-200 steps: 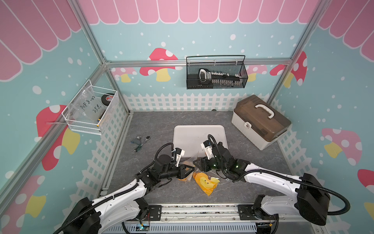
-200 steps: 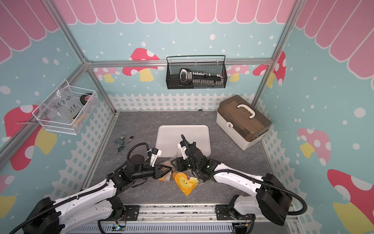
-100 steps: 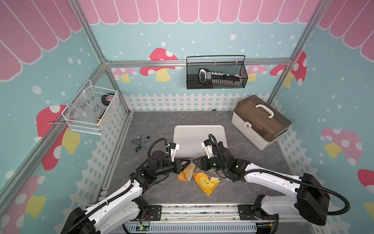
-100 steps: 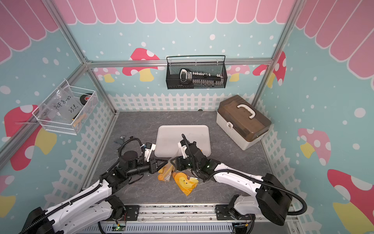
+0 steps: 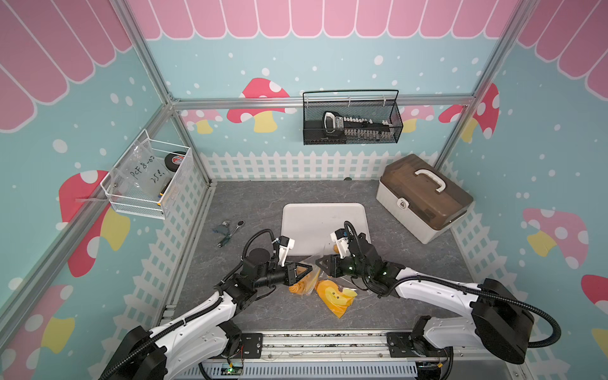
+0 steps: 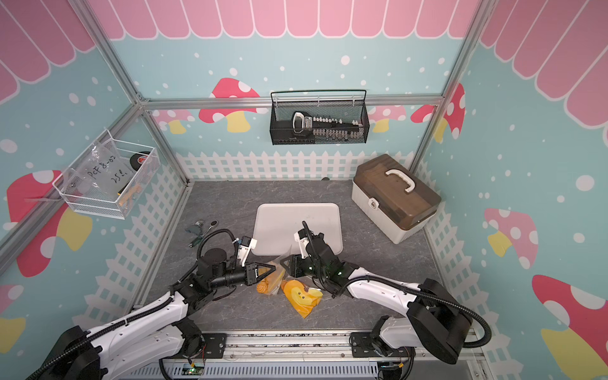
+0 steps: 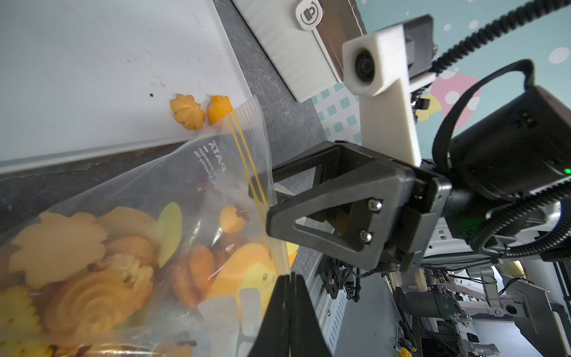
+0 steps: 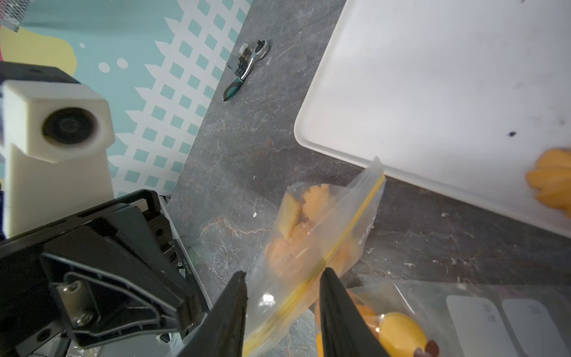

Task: Pour cookies out of the ziploc bag
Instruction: Open the ziploc bag at the center of the board.

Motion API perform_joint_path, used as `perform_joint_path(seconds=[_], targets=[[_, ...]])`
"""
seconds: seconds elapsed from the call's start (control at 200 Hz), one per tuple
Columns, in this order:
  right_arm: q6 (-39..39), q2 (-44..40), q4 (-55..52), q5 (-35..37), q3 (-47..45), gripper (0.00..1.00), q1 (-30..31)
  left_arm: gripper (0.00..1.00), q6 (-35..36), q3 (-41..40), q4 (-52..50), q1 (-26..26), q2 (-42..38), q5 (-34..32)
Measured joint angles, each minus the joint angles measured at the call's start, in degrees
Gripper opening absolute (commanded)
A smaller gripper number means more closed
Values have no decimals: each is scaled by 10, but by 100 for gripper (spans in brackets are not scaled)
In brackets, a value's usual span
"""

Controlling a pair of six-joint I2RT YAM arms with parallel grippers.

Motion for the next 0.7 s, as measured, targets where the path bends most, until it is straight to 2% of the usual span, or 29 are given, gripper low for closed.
perform_joint_path(seconds=[0.325,0.465,0.701], targets=[[19,0,45,-28,-49,19,-1,6,-8,-22,19,-30,7,-7],[19,-25,48,-43,-75,20,-1,9,-10,-22,32,-30,22,-9],[9,-49,43,-54,-83,24,-1,11,-21,-11,79,-39,105,-1]])
